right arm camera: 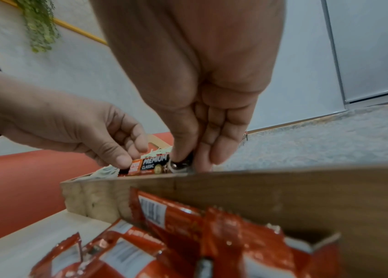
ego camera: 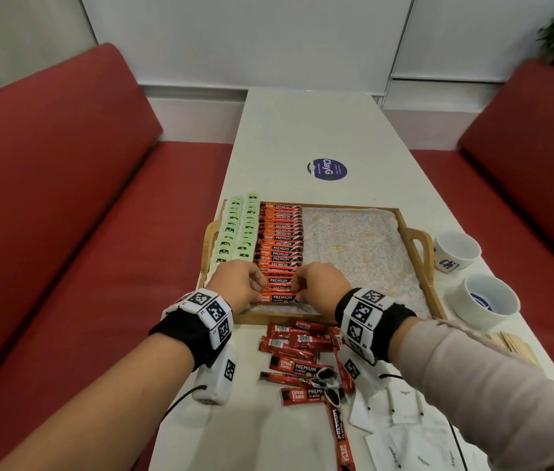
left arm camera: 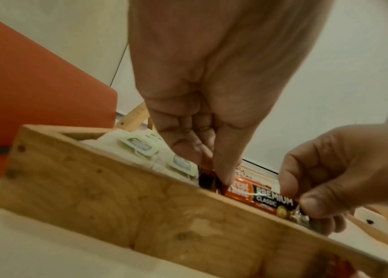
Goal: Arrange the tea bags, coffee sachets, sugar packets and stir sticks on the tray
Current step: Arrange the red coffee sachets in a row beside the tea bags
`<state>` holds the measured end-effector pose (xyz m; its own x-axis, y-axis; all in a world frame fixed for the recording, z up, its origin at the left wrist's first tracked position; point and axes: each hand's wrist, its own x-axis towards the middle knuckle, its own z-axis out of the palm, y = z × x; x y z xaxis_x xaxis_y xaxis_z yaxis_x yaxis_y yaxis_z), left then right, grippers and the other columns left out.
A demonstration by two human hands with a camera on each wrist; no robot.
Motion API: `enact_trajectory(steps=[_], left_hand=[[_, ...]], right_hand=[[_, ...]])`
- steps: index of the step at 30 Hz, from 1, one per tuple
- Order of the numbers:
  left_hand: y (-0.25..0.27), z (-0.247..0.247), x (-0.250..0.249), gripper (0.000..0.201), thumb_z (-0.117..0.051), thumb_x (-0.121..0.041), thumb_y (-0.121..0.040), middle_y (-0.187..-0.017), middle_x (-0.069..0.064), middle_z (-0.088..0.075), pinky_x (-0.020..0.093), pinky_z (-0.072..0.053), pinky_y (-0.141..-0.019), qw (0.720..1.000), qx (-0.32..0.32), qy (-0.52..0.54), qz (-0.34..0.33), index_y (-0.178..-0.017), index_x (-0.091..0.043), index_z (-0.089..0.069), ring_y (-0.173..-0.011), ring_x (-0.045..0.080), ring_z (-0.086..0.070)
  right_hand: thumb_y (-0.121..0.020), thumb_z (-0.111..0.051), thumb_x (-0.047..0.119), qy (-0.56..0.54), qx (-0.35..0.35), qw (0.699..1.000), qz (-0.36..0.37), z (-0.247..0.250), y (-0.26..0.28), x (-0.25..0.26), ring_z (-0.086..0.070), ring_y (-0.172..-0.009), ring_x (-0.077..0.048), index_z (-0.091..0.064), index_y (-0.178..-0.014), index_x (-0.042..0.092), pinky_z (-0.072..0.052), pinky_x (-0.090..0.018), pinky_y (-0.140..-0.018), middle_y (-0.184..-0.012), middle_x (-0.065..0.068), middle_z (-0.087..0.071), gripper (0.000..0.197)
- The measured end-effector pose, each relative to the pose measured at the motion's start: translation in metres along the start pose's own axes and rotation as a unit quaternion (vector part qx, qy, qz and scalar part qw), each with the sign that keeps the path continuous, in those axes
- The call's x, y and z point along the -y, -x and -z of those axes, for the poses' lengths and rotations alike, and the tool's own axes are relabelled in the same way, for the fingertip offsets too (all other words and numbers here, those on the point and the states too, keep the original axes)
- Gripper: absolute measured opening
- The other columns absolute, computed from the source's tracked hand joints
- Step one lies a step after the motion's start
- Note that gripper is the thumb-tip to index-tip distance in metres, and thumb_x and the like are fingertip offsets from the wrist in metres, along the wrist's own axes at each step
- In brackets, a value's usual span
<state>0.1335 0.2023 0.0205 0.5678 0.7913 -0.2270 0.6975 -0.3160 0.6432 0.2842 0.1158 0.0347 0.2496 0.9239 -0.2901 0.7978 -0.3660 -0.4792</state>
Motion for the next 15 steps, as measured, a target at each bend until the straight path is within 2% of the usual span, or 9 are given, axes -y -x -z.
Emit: enact_trajectory(steps=[5, 8, 11, 15], left_hand=[[-0.003, -0.002, 0.0, 0.023, -0.07, 0.002, -0.076, -0.08, -0.001, -0.069, 0.025, -0.057, -0.07, 0.999, 0.014, -0.029, -0.001, -0.077, -0.021, -0.065, -0.075, 0.012, -0.068], [-0.004, -0.001, 0.0, 0.025, -0.075, -0.003, -0.072, -0.077, -0.006, -0.065, 0.031, -0.058, -0.072, 0.999, 0.021, -0.046, -0.012, -0.074, -0.025, -0.062, -0.076, 0.012, -0.066], [-0.006, 0.0, -0.001, 0.028, -0.08, -0.01, -0.069, -0.076, -0.01, -0.062, 0.032, -0.056, -0.075, 0.997, 0.027, -0.062, -0.022, -0.073, -0.027, -0.058, -0.077, 0.01, -0.063], [-0.007, 0.001, -0.001, 0.029, -0.079, -0.01, -0.07, -0.078, -0.009, -0.061, 0.031, -0.056, -0.074, 0.997, 0.038, -0.055, -0.029, -0.074, -0.027, -0.057, -0.075, 0.01, -0.061]], right_hand=[[-0.081, -0.061, 0.0, 0.023, 0.002, 1.0, -0.001, -0.001, -0.005, -0.001, -0.063, -0.089, -0.021, -0.056, -0.078, 0.018, -0.049, -0.029, -0.081, -0.093, -0.004, -0.068, 0.019], [-0.081, -0.064, 0.005, 0.045, -0.002, 0.999, 0.002, -0.003, -0.008, -0.002, -0.059, -0.083, -0.019, -0.049, -0.072, 0.021, -0.048, -0.029, -0.077, -0.088, 0.0, -0.063, 0.024], [-0.081, -0.065, 0.008, 0.055, -0.008, 0.998, 0.006, -0.006, -0.01, -0.002, -0.058, -0.082, -0.018, -0.043, -0.064, 0.026, -0.048, -0.029, -0.075, -0.085, 0.002, -0.06, 0.033], [-0.08, -0.067, 0.012, 0.061, -0.001, 0.998, 0.007, -0.005, -0.011, -0.001, -0.061, -0.086, -0.019, -0.044, -0.066, 0.026, -0.051, -0.031, -0.078, -0.089, 0.001, -0.063, 0.031]])
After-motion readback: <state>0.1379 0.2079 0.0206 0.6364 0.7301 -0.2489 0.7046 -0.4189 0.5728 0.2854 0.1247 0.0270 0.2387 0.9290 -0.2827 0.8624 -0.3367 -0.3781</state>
